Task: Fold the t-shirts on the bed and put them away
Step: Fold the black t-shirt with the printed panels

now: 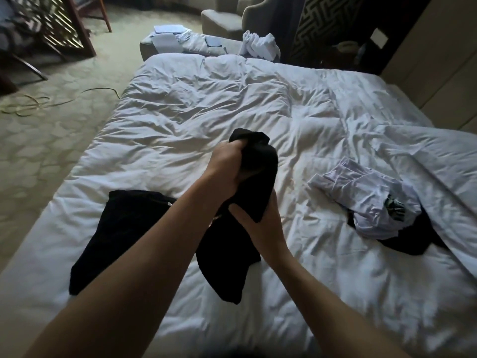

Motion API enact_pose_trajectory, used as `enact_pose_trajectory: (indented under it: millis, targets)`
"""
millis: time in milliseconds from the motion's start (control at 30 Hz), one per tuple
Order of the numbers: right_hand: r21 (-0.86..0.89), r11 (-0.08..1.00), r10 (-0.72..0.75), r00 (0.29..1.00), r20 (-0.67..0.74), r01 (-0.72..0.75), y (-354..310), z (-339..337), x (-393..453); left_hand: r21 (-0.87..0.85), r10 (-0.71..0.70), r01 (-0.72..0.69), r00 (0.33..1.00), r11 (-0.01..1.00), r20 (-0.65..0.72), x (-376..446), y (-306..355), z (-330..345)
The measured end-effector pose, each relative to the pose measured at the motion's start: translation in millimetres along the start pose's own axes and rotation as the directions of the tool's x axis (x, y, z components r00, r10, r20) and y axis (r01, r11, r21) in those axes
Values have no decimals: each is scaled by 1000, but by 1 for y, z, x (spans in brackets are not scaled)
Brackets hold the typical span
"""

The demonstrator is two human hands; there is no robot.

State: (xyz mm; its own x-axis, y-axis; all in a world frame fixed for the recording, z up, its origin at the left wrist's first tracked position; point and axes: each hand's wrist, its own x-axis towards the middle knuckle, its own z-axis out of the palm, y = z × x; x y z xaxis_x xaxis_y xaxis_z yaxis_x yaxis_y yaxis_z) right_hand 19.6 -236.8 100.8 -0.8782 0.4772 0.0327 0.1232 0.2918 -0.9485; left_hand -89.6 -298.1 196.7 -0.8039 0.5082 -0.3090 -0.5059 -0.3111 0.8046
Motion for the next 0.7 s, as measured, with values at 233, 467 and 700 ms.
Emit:
enact_pose_trajectory:
  millis: [233,467,700]
  targets:
    - [157,987,31,999,8,-32,-2,-23,28,158,48,5,942,987,-331,12,8,-27]
    - [282,943,141,979,145,-177,-3,-63,44,-72,-47,19,909,997,-414,34,26,-94]
    - [202,928,243,920,308,-313,-25,-87,75,-80,22,-68,878,994,-478,34,-8,-103]
